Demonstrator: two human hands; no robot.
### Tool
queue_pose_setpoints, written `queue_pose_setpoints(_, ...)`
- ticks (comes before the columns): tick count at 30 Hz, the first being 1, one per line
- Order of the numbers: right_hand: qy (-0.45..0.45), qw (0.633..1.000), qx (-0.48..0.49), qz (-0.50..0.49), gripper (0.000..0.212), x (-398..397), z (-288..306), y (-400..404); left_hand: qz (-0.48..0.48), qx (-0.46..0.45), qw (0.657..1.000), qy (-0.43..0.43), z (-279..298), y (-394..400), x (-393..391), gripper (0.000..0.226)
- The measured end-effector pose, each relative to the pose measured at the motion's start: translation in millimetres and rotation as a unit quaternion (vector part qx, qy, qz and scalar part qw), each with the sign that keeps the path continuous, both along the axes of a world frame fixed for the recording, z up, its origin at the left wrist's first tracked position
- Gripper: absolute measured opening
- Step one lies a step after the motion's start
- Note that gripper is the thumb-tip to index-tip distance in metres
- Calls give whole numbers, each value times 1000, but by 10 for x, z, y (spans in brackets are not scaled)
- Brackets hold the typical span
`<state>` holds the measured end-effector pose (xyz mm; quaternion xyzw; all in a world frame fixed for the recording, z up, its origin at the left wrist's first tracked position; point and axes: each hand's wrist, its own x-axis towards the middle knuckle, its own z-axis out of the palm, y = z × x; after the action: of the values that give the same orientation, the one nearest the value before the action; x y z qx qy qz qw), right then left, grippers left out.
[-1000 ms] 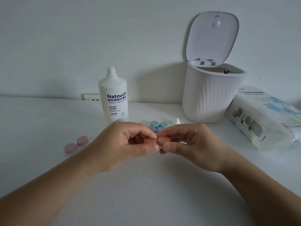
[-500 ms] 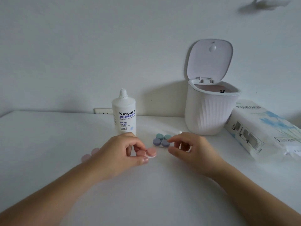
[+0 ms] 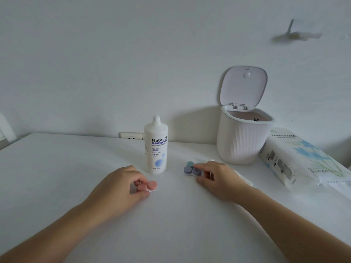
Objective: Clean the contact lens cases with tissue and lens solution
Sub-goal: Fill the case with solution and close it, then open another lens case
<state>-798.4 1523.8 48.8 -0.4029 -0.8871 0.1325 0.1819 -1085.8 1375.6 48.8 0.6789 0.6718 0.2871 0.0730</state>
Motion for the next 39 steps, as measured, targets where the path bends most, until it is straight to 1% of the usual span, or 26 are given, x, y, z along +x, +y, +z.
queue_pose_setpoints(3,-12,1000,-4,-2,16,-25,53,15,5,4,1000,24,5,24,-8,12)
queue_pose_setpoints(6,-8,1000,-20,-10,17,-20,59,1,18,-10,1000,19,17,42,-54,12)
queue_pose_setpoints(10,5,998,-67,-7,23,43,109,-36,30,-30,999,21,47,39,-97,18)
queue_pose_setpoints(14,-23,996,-83,8,30,72,171,-27,53,-24,997,47,116,13,-48,25)
queue_pose_setpoints(15,-29,996,-82,6,34,78,182,-22,49,-3,997,51,135,5,-2,26)
queue_pose_setpoints(17,-41,996,-80,-1,40,90,204,-11,23,21,999,28,178,4,136,27)
queue_pose_setpoints(19,-51,996,-77,-3,42,109,221,4,1,-1,1000,4,217,49,322,33)
queue_pose_setpoints(21,-57,996,-72,-3,35,123,222,17,-18,-34,999,23,221,165,517,40)
queue_pose_setpoints(23,-58,996,-65,-1,31,131,217,12,-56,-49,997,19,209,316,699,43)
queue_pose_setpoints(26,-42,998,-43,9,32,149,177,-35,-74,-64,995,28,155,494,868,46)
queue_pose_setpoints(28,-17,999,-33,17,30,147,139,-84,-67,-55,995,53,94,556,918,43)
queue_pose_setpoints(31,13,999,-28,21,25,116,88,-151,-69,-11,992,102,4,592,955,32)
queue_pose_setpoints(34,20,999,-26,22,21,121,96,-190,-70,-25,995,67,-42,614,950,25)
queue_pose_setpoints(37,21,999,-31,26,28,129,114,-216,-77,-48,996,22,-65,636,918,23)
queue_pose_setpoints(39,21,999,-33,29,31,120,109,-225,-80,-57,995,18,-67,630,904,23)
